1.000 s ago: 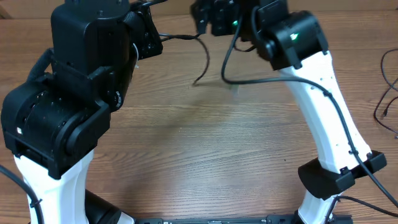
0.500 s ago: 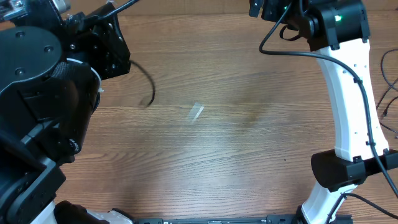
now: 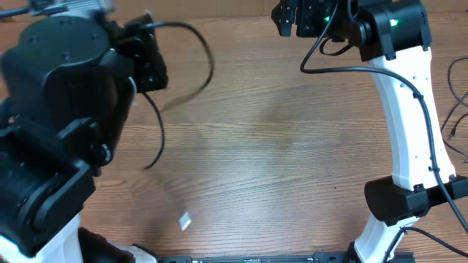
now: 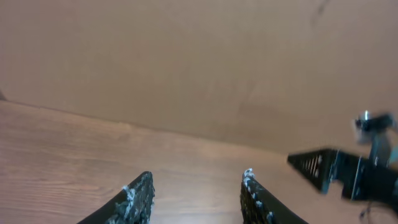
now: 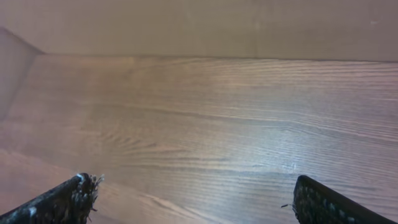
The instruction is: Untangle cables
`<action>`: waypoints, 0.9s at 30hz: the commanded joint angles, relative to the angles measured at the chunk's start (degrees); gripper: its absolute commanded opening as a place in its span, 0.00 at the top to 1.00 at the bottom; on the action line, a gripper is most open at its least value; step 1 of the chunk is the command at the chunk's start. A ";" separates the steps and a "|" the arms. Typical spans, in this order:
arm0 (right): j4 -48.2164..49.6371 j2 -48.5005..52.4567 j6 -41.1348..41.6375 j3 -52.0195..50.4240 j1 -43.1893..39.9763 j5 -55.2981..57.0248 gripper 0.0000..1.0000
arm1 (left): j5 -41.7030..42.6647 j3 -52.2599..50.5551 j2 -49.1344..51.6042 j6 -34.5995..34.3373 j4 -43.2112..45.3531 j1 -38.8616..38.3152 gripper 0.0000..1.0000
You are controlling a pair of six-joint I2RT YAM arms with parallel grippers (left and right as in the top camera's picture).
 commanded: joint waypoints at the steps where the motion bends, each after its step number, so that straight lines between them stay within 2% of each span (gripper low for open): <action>1: -1.31 0.04 -11.10 0.31 -0.09 -10.47 0.00 | 5.73 0.44 1.60 6.23 -2.08 -0.11 0.96; 6: -9.92 -0.28 -37.99 0.42 -0.09 -31.69 0.00 | 10.71 0.44 2.99 7.43 -8.00 -0.11 0.96; 9: -15.39 -0.66 -50.16 0.42 -0.09 -36.70 0.00 | 11.21 0.44 3.56 7.85 -10.25 -0.09 0.96; 11: -17.94 -0.94 -55.04 0.42 -0.09 -37.00 0.00 | 11.17 0.44 3.67 9.90 -10.80 0.00 0.96; 21: -19.02 -1.92 -56.70 0.42 0.20 -45.03 0.00 | 9.11 0.42 7.15 16.22 -11.56 6.36 0.95; 27: -19.04 -1.90 -56.54 0.42 1.75 -46.66 0.00 | 15.56 0.42 11.72 16.20 -9.84 6.88 0.96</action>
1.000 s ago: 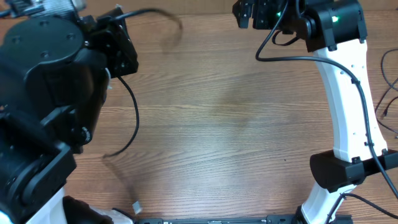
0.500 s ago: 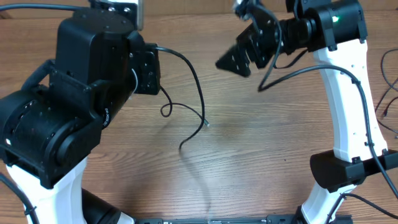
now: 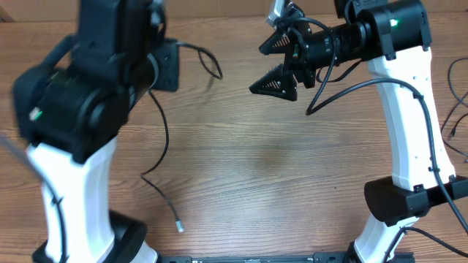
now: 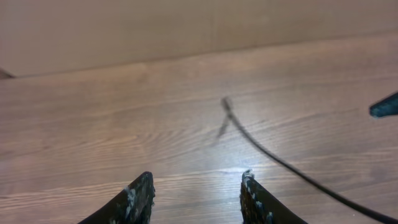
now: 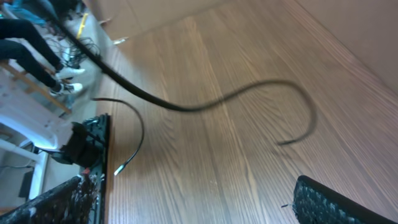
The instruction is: Untangle cables
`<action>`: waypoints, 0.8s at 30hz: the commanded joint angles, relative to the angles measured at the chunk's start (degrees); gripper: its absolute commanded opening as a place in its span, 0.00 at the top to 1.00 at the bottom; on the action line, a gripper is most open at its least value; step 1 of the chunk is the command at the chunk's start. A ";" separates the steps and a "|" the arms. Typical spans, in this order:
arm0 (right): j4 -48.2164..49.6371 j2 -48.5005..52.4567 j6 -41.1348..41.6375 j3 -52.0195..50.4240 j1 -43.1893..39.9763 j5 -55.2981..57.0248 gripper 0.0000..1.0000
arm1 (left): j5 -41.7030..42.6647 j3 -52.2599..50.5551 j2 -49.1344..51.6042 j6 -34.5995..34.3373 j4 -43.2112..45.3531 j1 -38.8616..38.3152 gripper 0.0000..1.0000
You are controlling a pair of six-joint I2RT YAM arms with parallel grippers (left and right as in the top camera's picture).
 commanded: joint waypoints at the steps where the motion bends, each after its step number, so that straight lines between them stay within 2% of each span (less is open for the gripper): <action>1: 0.48 -1.88 -1.09 0.44 1.38 -2.99 0.00 | 5.73 0.42 2.36 1.53 1.73 -0.52 0.96; 5: 3.89 -1.88 -1.07 0.44 1.44 -3.26 0.00 | 10.19 0.44 2.78 1.01 3.39 -1.99 0.96; 11: 8.76 -1.86 -1.09 0.42 1.75 -14.27 0.00 | 11.98 0.44 2.71 -0.09 6.10 -3.19 0.96; 24: 12.22 -1.70 -1.09 0.42 1.97 -14.84 0.00 | 13.62 1.31 2.29 -1.81 16.44 -3.04 0.96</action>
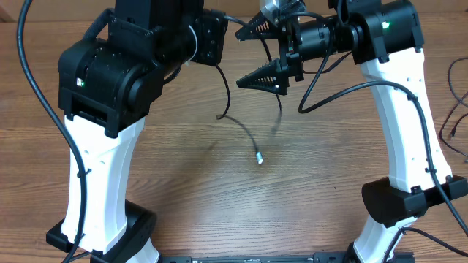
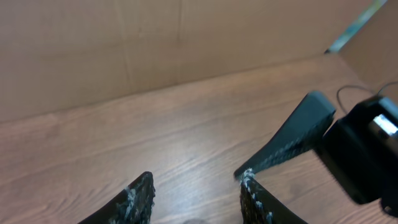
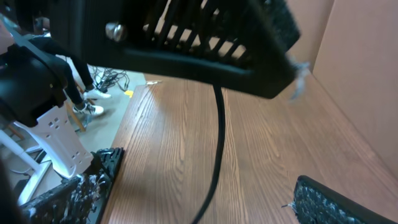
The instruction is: Untangle cables
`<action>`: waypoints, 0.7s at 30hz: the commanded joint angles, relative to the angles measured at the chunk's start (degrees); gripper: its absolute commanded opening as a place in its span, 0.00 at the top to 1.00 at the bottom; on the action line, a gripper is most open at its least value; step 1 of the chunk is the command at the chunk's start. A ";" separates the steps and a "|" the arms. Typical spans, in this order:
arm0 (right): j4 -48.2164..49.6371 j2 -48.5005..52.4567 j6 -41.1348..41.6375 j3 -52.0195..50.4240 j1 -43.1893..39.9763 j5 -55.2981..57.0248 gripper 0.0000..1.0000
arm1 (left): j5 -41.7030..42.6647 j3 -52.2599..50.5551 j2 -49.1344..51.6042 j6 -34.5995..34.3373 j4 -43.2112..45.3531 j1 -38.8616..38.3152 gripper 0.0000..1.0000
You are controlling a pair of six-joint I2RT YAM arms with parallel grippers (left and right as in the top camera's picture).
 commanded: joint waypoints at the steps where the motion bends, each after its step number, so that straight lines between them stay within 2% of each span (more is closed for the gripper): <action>1: 0.98 -1.70 -0.20 0.39 0.33 -1.42 0.00 | 0.96 1.70 -1.38 -1.31 1.36 0.02 0.96; 5: 2.82 -1.25 0.24 0.37 0.33 -1.40 0.00 | 0.94 3.48 -1.42 -1.29 2.75 0.02 0.96; 12: 12.24 1.62 15.15 0.35 0.22 0.11 0.00 | 1.88 8.90 -1.42 -2.12 5.31 -0.02 0.96; 21: 14.84 3.76 17.88 0.35 0.33 0.11 0.00 | 2.64 11.19 -2.21 -2.14 8.74 -0.02 0.96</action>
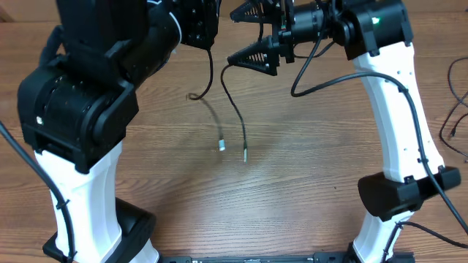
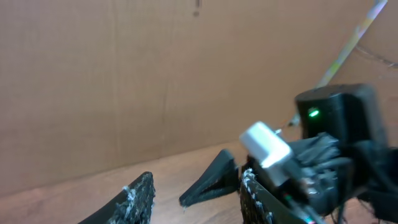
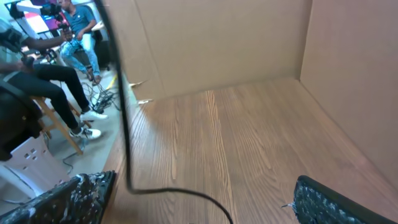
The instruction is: Untangle cables
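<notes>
Two thin black cables dangle over the wooden table (image 1: pixel 307 183) in the overhead view. One cable (image 1: pixel 232 109) ends in a plug (image 1: pixel 243 155); the other cable (image 1: pixel 208 109) ends in a pale plug (image 1: pixel 221 146). Both hang from under my left gripper (image 1: pixel 210 29), where their upper ends are hidden. That gripper (image 2: pixel 196 186) has its fingers apart with nothing seen between them. My right gripper (image 1: pixel 232 36) faces it, wide open. In the right wrist view a cable (image 3: pixel 126 124) curves down between the fingers of the right gripper (image 3: pixel 196 186), touching neither.
Cardboard walls (image 2: pixel 124 74) close off the back of the table. More dark cables (image 1: pixel 457 124) lie at the right edge. The right arm's white column (image 1: pixel 398 109) and the left arm's bulky body (image 1: pixel 80 109) stand on either side. People and chairs (image 3: pixel 56 81) show beyond the table's end.
One cable end hung near the middle before; now two ends dangle side by side further left. The left arm has swung round and faces the right wrist. The right gripper sits slightly higher, still open.
At first the left arm was at the far left with a cable looping to a plug lying near the front, and the right gripper was at the back. Then the right gripper reached left, wide open. After that the plug hung off the table; now two ends dangle.
</notes>
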`<action>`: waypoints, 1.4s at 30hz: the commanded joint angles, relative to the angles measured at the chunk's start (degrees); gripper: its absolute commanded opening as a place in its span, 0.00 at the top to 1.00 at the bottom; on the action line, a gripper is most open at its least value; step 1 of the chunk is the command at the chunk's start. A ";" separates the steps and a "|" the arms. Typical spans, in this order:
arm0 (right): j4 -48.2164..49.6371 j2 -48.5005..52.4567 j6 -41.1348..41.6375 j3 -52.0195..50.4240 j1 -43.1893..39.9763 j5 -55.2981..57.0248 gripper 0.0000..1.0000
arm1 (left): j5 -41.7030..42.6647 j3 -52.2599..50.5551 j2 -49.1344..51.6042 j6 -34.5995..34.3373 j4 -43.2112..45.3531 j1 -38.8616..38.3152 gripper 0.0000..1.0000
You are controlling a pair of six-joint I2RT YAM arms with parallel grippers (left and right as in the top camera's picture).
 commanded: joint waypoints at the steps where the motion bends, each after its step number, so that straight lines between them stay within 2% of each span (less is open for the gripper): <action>1: 0.33 1.11 2.10 0.35 0.35 0.28 0.00 | 2.21 1.16 -1.73 -0.87 1.38 -0.02 0.96; 16: 2.34 2.69 4.24 0.31 4.70 0.94 0.00 | 5.79 1.16 -1.73 -1.88 3.96 -0.20 0.96; 21: 2.05 3.23 4.26 0.31 5.09 1.38 0.00 | 3.63 1.16 -1.73 -0.79 1.40 -0.17 0.96; 30: -0.31 3.23 5.44 0.33 0.24 -0.42 0.00 | -2.75 1.16 -1.84 2.23 -3.15 -0.17 0.96; 42: -0.55 3.23 5.03 0.33 0.81 -10.99 0.00 | -3.85 0.98 -1.75 2.91 -2.62 -0.17 0.95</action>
